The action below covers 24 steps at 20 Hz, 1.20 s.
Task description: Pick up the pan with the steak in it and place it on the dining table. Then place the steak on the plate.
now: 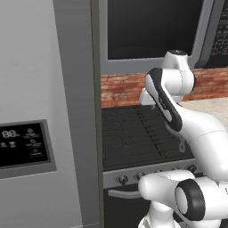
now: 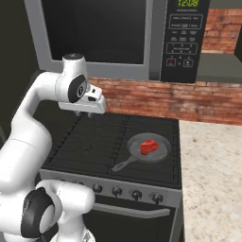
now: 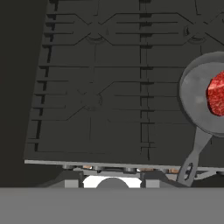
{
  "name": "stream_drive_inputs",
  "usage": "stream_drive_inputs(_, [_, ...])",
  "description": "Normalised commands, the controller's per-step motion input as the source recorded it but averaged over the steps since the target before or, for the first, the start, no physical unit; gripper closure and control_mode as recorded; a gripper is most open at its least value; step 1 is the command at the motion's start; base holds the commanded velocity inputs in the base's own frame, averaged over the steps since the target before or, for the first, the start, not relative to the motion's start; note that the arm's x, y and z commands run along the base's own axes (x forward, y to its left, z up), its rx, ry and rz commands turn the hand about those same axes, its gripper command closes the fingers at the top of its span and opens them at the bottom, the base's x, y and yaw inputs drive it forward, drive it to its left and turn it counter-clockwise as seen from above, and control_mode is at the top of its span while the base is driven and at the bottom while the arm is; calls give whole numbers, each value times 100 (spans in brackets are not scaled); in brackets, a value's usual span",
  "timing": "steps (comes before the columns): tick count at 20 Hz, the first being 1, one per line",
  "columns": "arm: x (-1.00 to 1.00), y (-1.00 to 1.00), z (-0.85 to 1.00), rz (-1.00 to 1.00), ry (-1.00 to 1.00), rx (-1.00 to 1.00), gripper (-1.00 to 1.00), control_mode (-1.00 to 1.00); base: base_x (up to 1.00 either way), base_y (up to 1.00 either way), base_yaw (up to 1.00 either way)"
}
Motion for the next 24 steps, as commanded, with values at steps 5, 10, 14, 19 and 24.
stream_drive_inputs(5, [-4,-1,-2,0,0,0,-100,-100,0,0,0])
stream_drive_inputs(10, [-14,-16,-17,0,0,0,-100,-100,0,0,0])
stream_drive_inputs(14, [-16,-26,-29,-1,2,-3,-100,-100,0,0,0])
stream_drive_inputs(19, [-8,-32,-37,-4,3,-5,-100,-100,0,0,0])
stream_drive_inputs(24, [0,-34,-42,-8,4,-6,-100,-100,0,0,0])
